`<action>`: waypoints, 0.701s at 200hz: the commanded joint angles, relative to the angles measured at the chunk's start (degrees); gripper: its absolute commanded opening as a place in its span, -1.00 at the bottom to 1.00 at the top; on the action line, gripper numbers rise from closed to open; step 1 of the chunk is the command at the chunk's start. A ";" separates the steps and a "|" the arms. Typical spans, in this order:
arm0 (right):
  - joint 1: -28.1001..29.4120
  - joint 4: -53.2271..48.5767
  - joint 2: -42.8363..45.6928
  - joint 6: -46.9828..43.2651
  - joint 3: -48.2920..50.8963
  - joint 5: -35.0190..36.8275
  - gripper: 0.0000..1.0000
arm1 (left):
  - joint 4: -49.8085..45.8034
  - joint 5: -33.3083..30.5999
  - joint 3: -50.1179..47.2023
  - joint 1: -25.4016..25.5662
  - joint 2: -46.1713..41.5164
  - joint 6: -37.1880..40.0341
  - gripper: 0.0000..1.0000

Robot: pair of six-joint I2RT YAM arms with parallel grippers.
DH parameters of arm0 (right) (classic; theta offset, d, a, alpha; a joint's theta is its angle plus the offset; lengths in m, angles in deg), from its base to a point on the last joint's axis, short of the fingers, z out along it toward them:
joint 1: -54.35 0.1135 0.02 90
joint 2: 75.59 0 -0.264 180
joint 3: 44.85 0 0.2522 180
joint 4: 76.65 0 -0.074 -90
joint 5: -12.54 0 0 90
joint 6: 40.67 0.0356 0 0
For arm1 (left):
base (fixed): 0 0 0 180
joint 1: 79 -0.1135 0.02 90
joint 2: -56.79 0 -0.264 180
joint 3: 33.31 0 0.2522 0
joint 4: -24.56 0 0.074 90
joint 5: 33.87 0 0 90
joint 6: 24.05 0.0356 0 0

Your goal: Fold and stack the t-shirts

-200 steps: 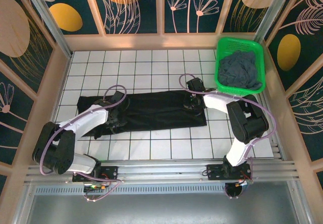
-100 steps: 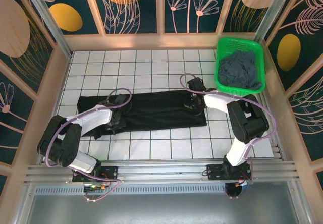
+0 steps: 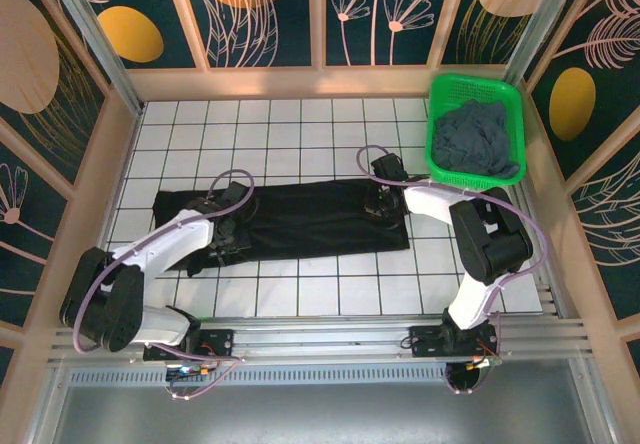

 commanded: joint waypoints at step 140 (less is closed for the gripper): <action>-0.49 -1.58 0.00 -0.22 -0.11 1.11 -0.68 | 3.59 22.71 -1.49 0.30 -3.28 -8.87 -1.00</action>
